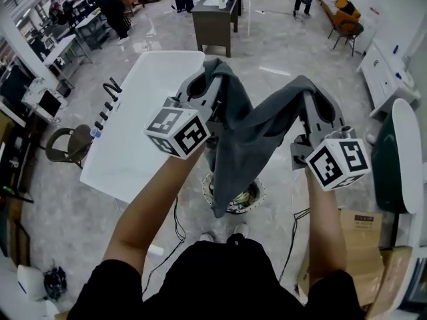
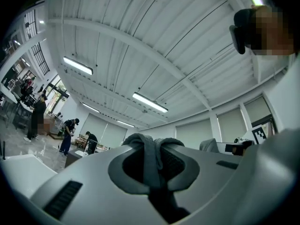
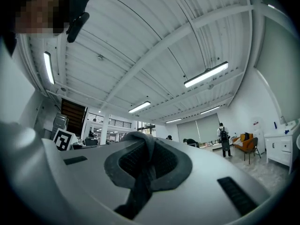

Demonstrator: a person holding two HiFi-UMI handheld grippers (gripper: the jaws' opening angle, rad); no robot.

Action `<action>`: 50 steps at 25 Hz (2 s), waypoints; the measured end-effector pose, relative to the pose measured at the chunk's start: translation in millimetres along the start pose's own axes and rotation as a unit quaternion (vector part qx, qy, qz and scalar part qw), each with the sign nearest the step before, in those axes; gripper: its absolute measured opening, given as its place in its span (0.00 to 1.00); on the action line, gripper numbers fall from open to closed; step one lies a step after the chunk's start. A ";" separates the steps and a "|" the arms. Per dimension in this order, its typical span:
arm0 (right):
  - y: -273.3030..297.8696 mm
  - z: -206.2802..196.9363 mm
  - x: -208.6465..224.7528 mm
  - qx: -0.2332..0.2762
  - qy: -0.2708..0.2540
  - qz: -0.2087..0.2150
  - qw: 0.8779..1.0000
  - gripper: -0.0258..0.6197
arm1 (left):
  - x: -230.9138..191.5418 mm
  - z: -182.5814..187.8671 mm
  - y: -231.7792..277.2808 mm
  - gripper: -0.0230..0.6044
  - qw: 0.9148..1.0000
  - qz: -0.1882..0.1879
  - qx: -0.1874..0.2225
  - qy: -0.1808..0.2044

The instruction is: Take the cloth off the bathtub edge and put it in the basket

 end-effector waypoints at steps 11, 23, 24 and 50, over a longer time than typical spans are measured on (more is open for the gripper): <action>15.1 51.8 -44.7 0.034 -0.040 0.015 0.999 0.09 | 10.7 55.6 0.2 0.11 0.999 -0.038 0.035 0.000; 13.7 35.3 -51.7 0.003 -0.034 -0.013 0.999 0.09 | 3.6 36.7 -5.6 0.11 0.999 -0.032 -0.012 0.000; 14.7 29.5 -51.8 -0.003 -0.027 -0.017 0.999 0.09 | -0.5 33.0 -6.9 0.11 0.999 -0.031 -0.017 0.004; 61.8 47.3 -57.8 -0.030 -0.046 -0.036 0.998 0.09 | -29.5 41.2 6.3 0.11 0.998 -0.028 -0.058 0.022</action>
Point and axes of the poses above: the fingertips, and each gripper's own axes: y forward along the fingers, x to its right, z out of its top, the point moved 5 cm from there along -y, backward along the fingers, and after that the axes turned 11 degrees about x, right-handed, at the moved point
